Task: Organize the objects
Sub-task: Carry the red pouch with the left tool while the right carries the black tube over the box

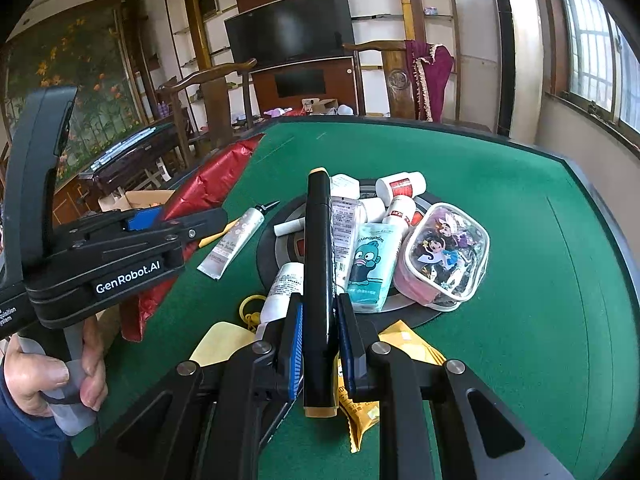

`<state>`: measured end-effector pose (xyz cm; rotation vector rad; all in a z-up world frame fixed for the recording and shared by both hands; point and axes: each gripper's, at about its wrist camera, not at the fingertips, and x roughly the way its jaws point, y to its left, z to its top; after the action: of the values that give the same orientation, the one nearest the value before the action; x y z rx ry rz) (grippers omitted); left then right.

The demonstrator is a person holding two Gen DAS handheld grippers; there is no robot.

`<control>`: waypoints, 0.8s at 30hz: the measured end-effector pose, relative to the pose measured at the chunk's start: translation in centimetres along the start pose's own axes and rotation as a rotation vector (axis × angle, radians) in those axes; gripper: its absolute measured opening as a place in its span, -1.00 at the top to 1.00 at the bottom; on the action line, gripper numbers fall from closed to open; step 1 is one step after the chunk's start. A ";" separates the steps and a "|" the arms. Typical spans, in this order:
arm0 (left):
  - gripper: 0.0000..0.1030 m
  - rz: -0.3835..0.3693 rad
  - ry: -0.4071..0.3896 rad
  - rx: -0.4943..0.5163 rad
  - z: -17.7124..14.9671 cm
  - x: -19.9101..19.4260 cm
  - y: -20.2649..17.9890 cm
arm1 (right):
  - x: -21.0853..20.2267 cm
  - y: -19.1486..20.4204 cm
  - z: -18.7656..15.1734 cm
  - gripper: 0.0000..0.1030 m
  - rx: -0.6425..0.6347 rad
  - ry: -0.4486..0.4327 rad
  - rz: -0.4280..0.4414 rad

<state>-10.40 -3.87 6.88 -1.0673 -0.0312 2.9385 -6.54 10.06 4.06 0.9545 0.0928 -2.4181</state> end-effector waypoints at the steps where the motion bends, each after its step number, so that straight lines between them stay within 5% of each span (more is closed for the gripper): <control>1: 0.17 0.003 -0.001 -0.001 0.0 0.0 0.0 | 0.0 0.0 0.0 0.67 0.002 0.000 0.001; 24: 0.16 -0.009 -0.052 -0.168 -1.2 -7.1 6.6 | -0.5 7.3 0.9 0.66 0.026 0.004 0.079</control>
<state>-4.23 -10.61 10.32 -1.0046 -0.2880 2.9989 -3.14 3.86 5.98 0.9563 0.0245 -2.3507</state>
